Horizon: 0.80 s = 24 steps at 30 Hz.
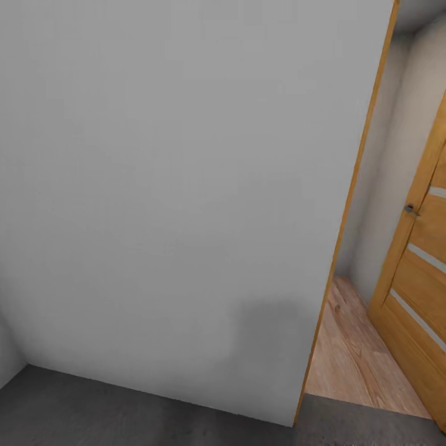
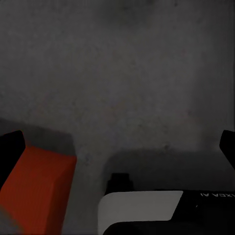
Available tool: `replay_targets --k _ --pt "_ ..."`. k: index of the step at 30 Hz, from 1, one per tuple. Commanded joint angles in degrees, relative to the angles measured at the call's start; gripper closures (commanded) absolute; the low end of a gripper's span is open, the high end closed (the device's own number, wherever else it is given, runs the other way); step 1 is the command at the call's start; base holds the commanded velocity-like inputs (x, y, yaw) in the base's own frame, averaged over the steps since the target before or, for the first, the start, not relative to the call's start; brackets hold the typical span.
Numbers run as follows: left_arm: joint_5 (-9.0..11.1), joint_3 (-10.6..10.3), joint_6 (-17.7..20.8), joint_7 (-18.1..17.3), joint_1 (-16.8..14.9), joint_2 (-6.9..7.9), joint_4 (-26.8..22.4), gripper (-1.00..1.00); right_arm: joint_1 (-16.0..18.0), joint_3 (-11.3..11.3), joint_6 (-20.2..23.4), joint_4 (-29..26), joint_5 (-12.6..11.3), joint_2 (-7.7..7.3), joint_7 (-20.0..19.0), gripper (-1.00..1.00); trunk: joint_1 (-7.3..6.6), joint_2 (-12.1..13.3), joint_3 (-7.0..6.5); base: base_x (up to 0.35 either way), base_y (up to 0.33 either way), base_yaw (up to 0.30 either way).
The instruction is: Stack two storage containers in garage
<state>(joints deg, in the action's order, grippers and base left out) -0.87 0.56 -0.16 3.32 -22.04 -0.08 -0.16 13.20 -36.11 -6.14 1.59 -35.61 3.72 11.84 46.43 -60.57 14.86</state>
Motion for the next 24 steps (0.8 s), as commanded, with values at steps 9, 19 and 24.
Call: replay_targets --k 9,19,24 --pt "-0.1 0.05 -0.02 0.19 -0.02 -0.01 -0.01 -1.0 0.07 -0.45 -0.27 0.17 -0.44 0.05 0.01 -1.0 0.0 -0.05 0.07 0.0 0.0 -0.245" --pt "-0.1 0.05 -0.03 0.2 0.0 -0.01 -0.01 -1.0 0.07 -0.45 -0.35 0.17 -0.43 0.06 -0.02 -1.0 0.0 -0.05 0.07 0.0 0.0 -0.245" --pt "-0.1 0.05 -0.02 0.19 -0.02 -0.01 -0.01 -1.0 0.07 -0.45 -0.42 0.17 -0.43 0.0 -0.01 -1.0 0.0 -0.05 0.07 0.0 0.0 -0.245"
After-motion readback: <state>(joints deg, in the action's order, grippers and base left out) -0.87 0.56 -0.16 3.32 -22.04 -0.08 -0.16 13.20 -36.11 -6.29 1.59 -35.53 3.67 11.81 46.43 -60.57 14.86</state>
